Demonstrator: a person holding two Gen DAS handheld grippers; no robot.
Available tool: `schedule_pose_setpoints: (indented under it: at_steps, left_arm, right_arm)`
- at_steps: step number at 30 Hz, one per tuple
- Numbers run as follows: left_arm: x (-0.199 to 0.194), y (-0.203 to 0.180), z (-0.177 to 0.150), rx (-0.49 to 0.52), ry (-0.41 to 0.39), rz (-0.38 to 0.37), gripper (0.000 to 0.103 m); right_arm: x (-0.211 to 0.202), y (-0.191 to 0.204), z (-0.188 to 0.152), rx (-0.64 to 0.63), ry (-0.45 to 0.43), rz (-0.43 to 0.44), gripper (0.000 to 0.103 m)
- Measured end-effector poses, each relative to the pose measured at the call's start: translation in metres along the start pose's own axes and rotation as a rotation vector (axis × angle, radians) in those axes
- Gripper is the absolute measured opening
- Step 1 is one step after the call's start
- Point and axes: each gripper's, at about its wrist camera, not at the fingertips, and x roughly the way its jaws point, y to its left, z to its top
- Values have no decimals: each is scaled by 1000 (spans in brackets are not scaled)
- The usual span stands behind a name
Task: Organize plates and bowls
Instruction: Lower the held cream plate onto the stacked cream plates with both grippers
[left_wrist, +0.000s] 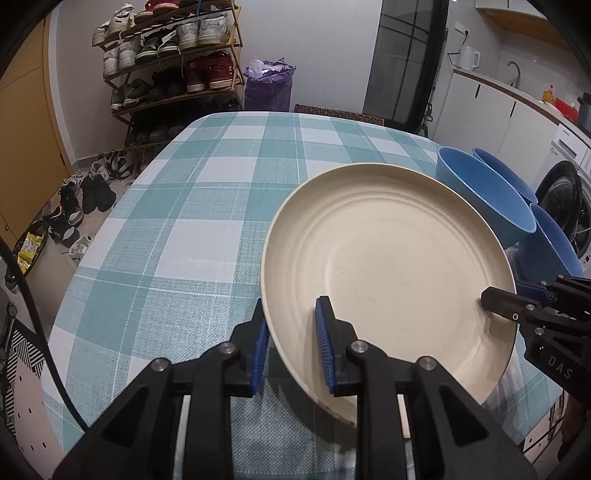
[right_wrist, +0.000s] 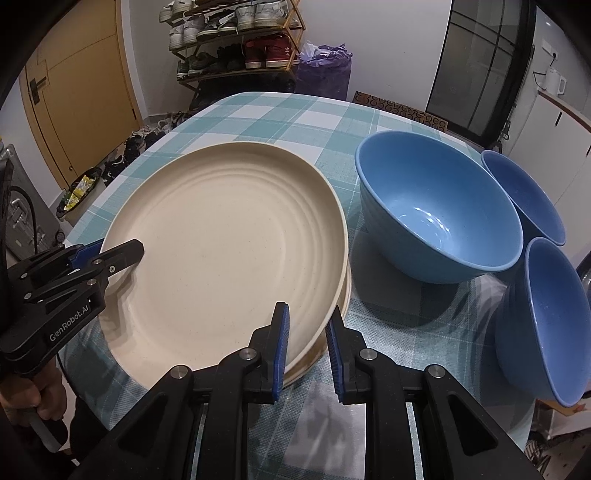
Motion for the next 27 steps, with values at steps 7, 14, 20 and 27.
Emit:
schedule_pose_setpoints:
  at_steps: [7,14,20,27]
  left_arm:
    - [3,-6,-1,30,-7,39,23]
    - [8,-9,-2,50,-6,65,23]
    - [10,-12,-3,73,-12,89,23]
    - [12,-14,-4,94,-16,105,23]
  right_arm:
    - [5,-1,-1,-5,7,-26,20]
    - [10,3,-3,-26,11,-63,21]
    - [14,4,-5,-34,17,-81,21]
    - [16,8,-6,-53,13,-110,21]
